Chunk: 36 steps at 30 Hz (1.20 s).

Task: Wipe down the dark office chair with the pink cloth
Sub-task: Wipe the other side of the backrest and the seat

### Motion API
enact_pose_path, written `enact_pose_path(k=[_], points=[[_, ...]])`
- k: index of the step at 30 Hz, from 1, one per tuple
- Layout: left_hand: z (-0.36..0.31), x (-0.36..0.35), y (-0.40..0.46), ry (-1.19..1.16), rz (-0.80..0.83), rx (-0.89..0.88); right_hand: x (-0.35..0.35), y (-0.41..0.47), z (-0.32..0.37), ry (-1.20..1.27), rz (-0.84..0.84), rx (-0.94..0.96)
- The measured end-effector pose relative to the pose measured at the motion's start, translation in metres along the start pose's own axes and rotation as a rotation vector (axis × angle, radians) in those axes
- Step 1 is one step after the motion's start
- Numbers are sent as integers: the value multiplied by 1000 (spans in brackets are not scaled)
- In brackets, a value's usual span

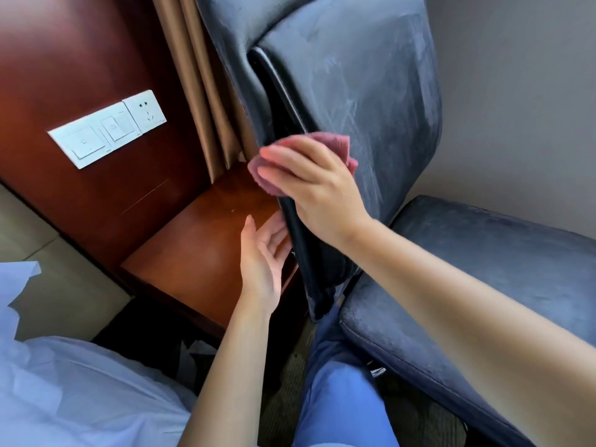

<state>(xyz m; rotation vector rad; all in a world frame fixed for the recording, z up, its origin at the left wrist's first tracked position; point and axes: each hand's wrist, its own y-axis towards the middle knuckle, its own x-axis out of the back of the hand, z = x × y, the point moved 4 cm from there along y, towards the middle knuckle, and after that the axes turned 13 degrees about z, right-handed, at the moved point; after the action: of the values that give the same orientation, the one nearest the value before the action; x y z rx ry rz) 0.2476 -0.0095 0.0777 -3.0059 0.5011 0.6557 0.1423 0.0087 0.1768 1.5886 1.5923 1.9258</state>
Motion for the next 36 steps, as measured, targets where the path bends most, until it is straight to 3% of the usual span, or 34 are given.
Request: enact_pose_path(k=[3, 9, 15, 23, 31, 36], points=[[0, 0, 0, -6, -12, 4, -1, 0, 0, -93, 25, -6], [3, 3, 4, 23, -24, 2, -47, -90, 24, -185, 285, 160], [0, 4, 2, 5, -34, 2, -3, 3, 8, -153, 67, 4], [4, 7, 0, -12, -43, 47, -50, -94, 30, -160, 385, 5], [-2, 0, -6, -10, -31, -6, 1, 8, 19, -218, 53, -173], [0, 1, -6, -8, -23, 30, -43, -63, 32, -269, 375, -9]])
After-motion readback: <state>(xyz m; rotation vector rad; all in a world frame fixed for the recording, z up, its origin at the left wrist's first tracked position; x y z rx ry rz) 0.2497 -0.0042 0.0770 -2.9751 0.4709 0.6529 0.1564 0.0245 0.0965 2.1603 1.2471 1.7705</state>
